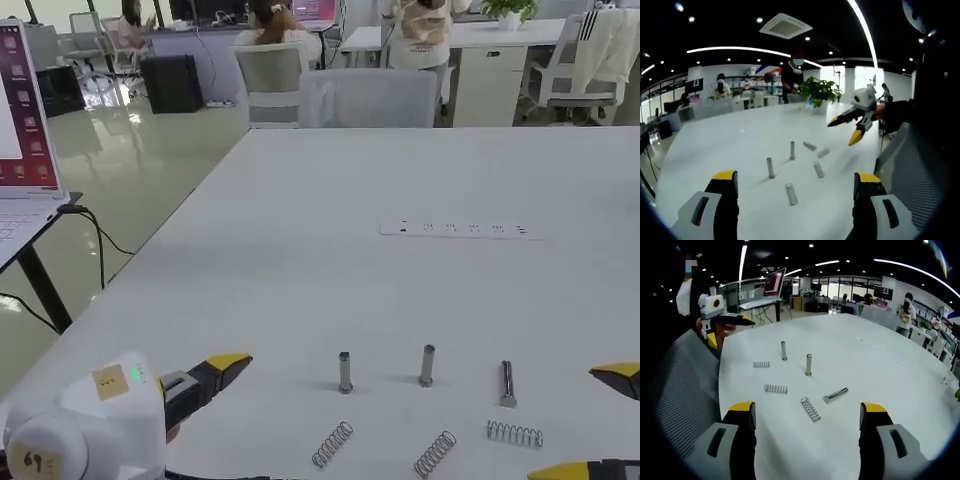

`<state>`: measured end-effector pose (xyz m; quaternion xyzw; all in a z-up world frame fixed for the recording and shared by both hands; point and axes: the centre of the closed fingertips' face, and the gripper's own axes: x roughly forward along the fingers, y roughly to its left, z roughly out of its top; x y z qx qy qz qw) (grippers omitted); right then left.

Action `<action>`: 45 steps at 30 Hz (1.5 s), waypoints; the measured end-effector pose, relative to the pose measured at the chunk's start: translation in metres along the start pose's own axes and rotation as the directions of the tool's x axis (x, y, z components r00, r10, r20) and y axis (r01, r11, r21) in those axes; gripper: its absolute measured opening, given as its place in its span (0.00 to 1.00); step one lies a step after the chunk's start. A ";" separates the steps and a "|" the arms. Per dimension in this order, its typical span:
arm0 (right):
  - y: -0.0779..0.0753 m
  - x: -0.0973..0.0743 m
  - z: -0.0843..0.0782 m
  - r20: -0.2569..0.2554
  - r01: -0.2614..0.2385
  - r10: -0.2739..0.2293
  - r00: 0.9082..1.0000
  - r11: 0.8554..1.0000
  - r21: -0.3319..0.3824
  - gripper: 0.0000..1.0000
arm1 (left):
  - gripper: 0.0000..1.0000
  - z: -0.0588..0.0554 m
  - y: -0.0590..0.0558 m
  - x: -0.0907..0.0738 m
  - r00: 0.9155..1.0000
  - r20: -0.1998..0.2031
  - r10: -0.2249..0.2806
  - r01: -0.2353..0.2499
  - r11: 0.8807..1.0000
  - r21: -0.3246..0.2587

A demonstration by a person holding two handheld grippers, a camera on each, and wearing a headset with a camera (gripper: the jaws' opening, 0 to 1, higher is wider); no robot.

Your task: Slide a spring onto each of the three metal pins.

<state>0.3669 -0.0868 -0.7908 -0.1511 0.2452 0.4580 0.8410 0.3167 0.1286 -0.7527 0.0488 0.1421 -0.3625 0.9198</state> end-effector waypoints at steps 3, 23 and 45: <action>0.001 0.001 -0.001 -0.002 -0.003 0.003 1.000 1.000 0.000 0.85 | 0.93 0.000 0.000 0.000 1.000 -0.001 0.001 -0.001 1.000 -0.001; -0.003 0.007 -0.003 -0.023 -0.014 0.014 1.000 1.000 0.000 0.85 | 0.93 0.001 0.002 0.002 1.000 0.003 0.005 -0.005 1.000 -0.001; -0.004 0.008 -0.004 -0.043 -0.002 0.002 0.999 1.000 0.002 0.84 | 0.93 0.002 0.000 0.003 1.000 0.008 0.000 0.000 1.000 -0.001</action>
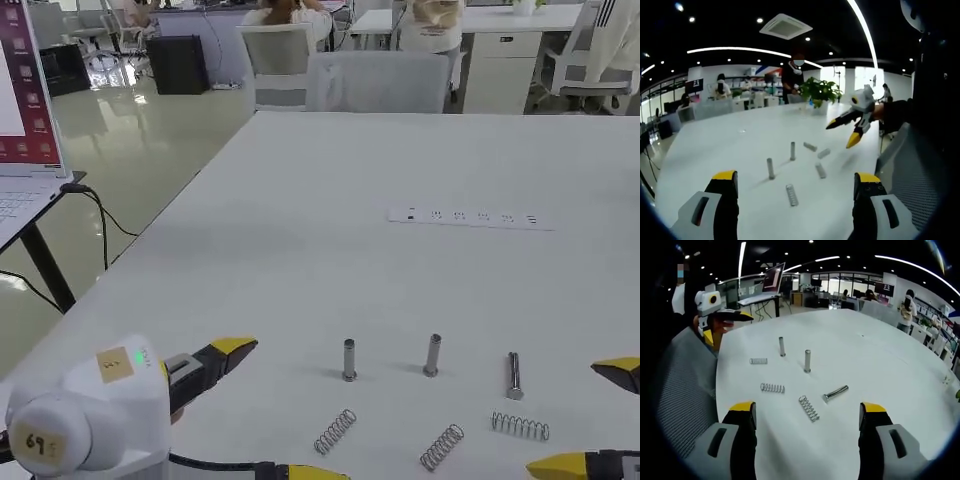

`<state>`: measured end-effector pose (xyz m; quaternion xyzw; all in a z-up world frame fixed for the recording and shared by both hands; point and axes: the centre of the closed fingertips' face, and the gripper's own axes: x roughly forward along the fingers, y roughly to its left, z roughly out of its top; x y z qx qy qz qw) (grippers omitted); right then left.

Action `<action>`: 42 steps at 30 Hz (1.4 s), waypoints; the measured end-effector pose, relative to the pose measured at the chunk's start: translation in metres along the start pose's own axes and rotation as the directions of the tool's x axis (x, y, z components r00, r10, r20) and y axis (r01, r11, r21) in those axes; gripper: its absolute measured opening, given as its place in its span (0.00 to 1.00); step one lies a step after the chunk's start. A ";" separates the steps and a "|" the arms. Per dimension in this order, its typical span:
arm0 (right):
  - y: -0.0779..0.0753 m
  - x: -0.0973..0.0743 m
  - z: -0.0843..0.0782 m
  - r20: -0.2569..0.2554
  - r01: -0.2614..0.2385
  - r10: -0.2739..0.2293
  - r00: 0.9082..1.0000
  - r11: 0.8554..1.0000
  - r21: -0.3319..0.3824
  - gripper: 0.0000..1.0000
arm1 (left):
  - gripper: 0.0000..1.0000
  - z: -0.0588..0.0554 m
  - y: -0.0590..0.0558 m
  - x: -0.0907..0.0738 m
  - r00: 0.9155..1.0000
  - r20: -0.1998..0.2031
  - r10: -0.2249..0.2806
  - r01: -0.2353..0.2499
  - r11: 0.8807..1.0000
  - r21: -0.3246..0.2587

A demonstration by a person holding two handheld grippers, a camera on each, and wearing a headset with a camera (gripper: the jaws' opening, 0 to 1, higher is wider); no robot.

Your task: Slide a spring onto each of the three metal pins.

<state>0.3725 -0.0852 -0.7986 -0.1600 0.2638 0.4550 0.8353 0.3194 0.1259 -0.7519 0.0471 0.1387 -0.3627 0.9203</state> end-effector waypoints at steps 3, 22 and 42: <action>0.000 0.000 0.000 -0.002 0.001 -0.001 1.000 1.000 0.000 0.84 | 0.93 0.000 0.000 0.000 1.000 0.001 0.001 -0.001 1.000 0.000; -0.006 0.002 0.006 -0.014 0.019 -0.019 1.000 1.000 -0.002 0.82 | 0.93 0.002 0.002 -0.001 1.000 0.007 0.006 -0.006 1.000 0.002; -0.014 0.005 0.010 -0.024 0.036 -0.036 0.999 0.999 -0.003 0.81 | 0.93 0.000 0.001 -0.001 1.000 0.003 0.004 -0.004 1.000 0.006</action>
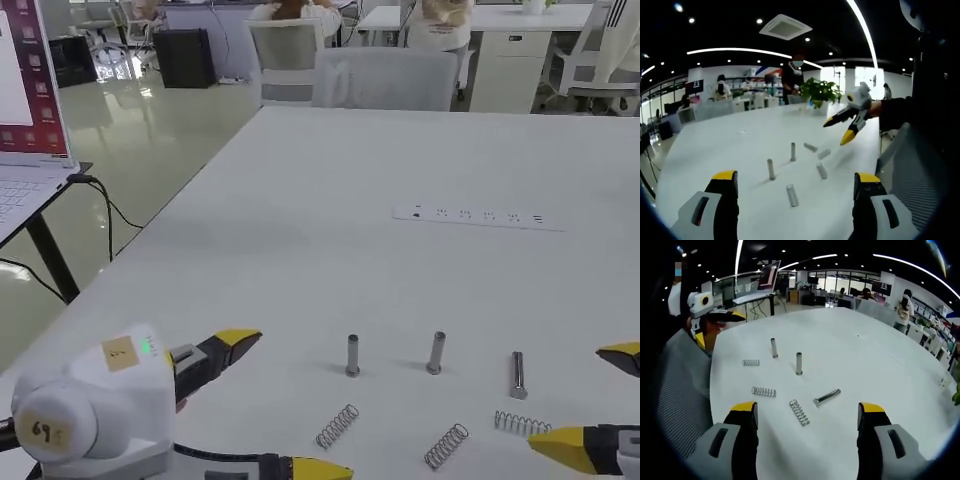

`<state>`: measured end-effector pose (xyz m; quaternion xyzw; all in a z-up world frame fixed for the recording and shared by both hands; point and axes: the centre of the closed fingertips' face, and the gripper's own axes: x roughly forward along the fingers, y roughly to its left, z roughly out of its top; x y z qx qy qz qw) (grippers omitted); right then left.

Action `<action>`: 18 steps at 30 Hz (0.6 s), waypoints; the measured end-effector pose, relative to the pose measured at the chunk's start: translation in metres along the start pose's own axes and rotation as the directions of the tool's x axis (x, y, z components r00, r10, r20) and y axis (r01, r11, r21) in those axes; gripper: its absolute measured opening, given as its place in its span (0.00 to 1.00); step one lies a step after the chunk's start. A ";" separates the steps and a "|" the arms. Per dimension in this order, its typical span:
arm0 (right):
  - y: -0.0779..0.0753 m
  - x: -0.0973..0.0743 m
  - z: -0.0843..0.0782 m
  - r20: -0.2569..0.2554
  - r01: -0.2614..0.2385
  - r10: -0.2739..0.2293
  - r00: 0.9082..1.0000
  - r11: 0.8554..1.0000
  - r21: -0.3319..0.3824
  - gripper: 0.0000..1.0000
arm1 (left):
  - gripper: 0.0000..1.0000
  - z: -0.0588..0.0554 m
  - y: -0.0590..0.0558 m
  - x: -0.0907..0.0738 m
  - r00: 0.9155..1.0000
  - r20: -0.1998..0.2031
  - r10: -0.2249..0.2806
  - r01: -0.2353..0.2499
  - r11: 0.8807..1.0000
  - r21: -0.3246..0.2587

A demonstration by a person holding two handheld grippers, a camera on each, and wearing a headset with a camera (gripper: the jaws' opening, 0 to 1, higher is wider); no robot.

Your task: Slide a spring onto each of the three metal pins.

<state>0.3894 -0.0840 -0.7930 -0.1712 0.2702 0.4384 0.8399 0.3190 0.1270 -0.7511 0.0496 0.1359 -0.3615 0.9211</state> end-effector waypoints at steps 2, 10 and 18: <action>0.000 0.001 0.002 -0.003 0.000 0.000 1.000 1.000 -0.004 0.81 | 0.93 0.000 0.000 0.000 1.000 0.002 0.001 -0.001 1.000 -0.001; -0.004 0.002 0.006 -0.008 0.003 -0.003 1.000 1.000 -0.010 0.81 | 0.93 0.001 0.001 0.000 1.000 0.003 0.005 -0.005 1.000 -0.001; -0.012 0.001 0.012 -0.003 0.018 -0.018 1.000 1.000 -0.001 0.79 | 0.93 0.001 0.000 0.001 1.000 0.002 0.001 -0.001 1.000 0.000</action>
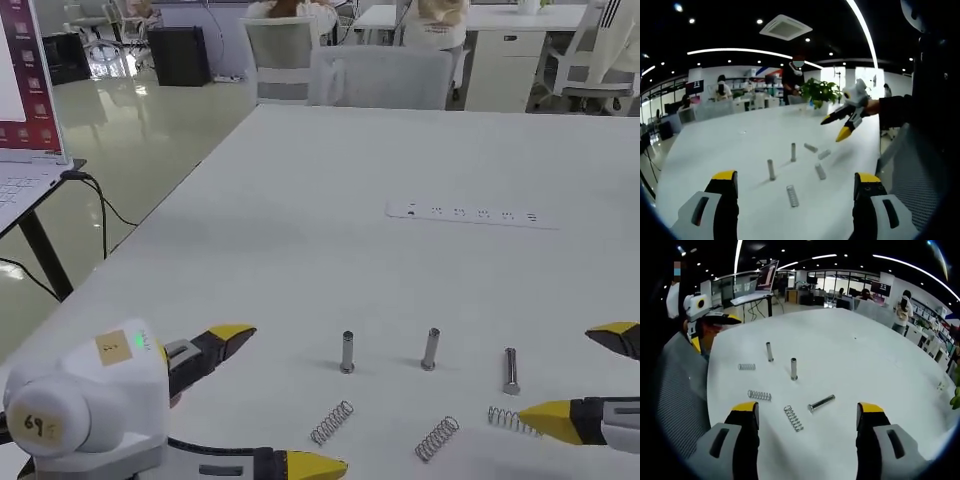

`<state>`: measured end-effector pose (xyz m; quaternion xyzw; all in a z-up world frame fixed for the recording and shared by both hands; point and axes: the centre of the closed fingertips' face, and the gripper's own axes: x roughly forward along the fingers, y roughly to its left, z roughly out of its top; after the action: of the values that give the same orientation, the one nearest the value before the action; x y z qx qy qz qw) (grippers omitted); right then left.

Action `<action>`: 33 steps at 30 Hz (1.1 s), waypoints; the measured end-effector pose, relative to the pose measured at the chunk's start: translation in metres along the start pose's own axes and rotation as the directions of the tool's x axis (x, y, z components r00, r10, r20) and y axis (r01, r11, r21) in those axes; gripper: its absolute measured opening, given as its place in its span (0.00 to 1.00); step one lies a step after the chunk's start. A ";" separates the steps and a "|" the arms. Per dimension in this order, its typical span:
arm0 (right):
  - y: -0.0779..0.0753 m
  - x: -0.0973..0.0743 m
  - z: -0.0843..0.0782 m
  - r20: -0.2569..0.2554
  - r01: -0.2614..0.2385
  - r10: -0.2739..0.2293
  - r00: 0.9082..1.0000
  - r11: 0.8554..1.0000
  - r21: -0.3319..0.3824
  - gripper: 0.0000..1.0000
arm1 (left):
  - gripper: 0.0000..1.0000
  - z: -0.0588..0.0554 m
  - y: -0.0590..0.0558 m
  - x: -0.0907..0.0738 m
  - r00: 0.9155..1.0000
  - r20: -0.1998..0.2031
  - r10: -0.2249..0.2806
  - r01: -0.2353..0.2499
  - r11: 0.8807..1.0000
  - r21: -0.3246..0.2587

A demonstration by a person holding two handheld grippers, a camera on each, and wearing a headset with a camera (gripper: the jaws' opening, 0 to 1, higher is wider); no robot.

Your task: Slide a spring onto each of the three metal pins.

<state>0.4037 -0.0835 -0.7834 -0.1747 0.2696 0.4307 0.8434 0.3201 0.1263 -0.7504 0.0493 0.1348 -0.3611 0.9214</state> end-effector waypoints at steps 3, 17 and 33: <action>-0.004 0.002 0.004 0.000 0.011 -0.011 1.000 1.000 0.009 0.77 | 0.93 0.000 -0.001 0.000 1.000 -0.001 -0.003 0.003 1.000 0.001; -0.020 0.018 0.005 -0.064 0.052 -0.049 0.997 0.998 0.040 0.65 | 0.93 -0.001 -0.002 0.001 1.000 -0.002 -0.009 0.009 1.000 -0.002; -0.029 0.033 0.000 -0.135 0.081 -0.069 0.988 0.994 0.080 0.54 | 0.93 -0.002 -0.001 -0.001 1.000 -0.002 -0.005 0.005 1.000 -0.002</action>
<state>0.4434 -0.0787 -0.8016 -0.1766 0.3362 0.3743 0.8460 0.3180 0.1266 -0.7519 0.0485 0.1361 -0.3632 0.9204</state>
